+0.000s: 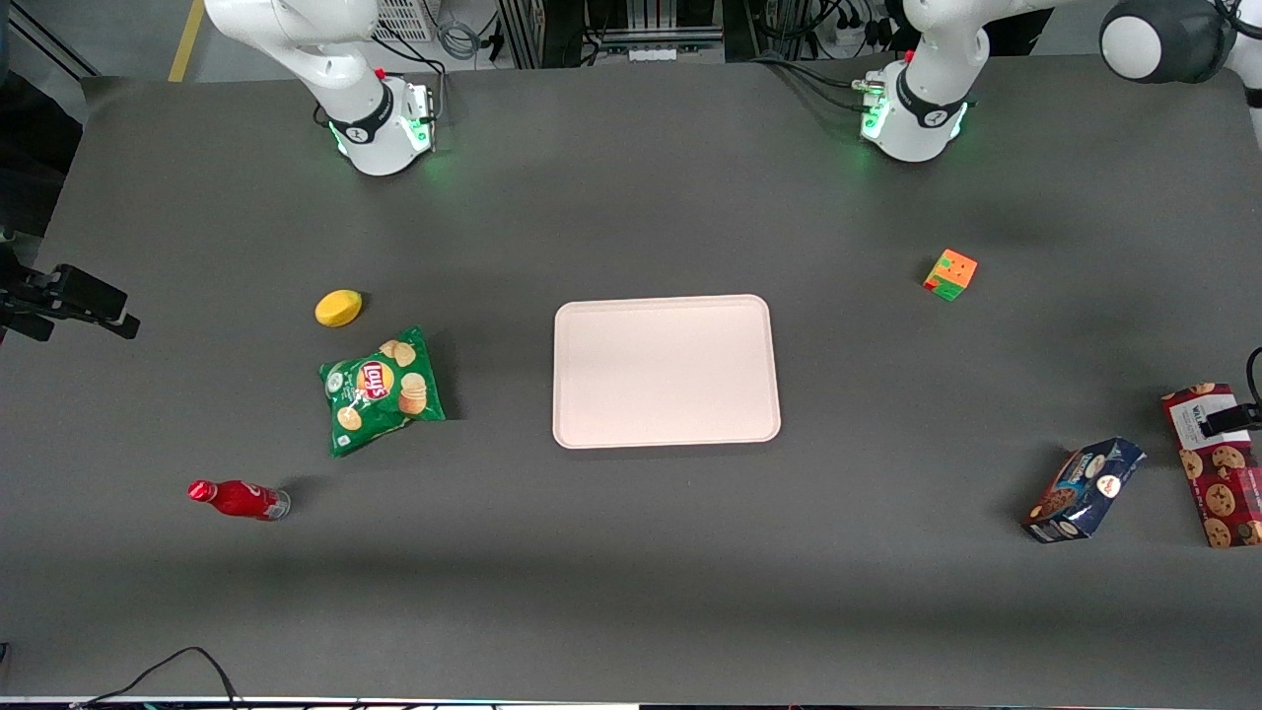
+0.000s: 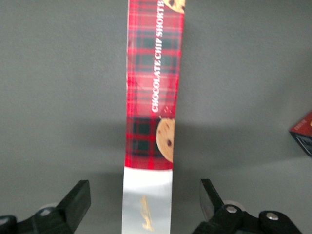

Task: Place red cookie box on tray

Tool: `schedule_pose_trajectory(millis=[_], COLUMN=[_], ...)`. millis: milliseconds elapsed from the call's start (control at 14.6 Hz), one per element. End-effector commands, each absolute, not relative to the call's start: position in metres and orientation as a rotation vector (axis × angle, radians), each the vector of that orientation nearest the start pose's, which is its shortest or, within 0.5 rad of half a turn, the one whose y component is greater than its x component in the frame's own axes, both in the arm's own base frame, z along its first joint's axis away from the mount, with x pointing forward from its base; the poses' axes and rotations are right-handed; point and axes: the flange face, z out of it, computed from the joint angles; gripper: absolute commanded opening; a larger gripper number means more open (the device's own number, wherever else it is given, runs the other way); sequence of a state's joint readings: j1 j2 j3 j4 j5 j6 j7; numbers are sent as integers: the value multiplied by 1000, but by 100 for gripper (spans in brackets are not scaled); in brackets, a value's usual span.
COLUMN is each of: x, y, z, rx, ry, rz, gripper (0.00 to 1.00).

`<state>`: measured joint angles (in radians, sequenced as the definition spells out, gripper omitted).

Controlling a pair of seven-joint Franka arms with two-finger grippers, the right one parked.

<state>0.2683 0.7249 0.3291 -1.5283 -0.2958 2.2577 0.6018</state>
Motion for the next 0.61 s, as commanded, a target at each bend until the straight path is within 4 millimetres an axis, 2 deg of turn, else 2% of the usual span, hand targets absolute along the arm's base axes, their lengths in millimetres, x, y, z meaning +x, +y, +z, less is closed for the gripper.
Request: schedule_pose_trajectory(millis=[0,341,546], x=[626,649,669], y=[362,347,348], z=[233,216,217], rx=[-3097,-3097,-3070], ry=[-194,-162,-119], rz=[-125,-143,-196], gripper=[100,100,99])
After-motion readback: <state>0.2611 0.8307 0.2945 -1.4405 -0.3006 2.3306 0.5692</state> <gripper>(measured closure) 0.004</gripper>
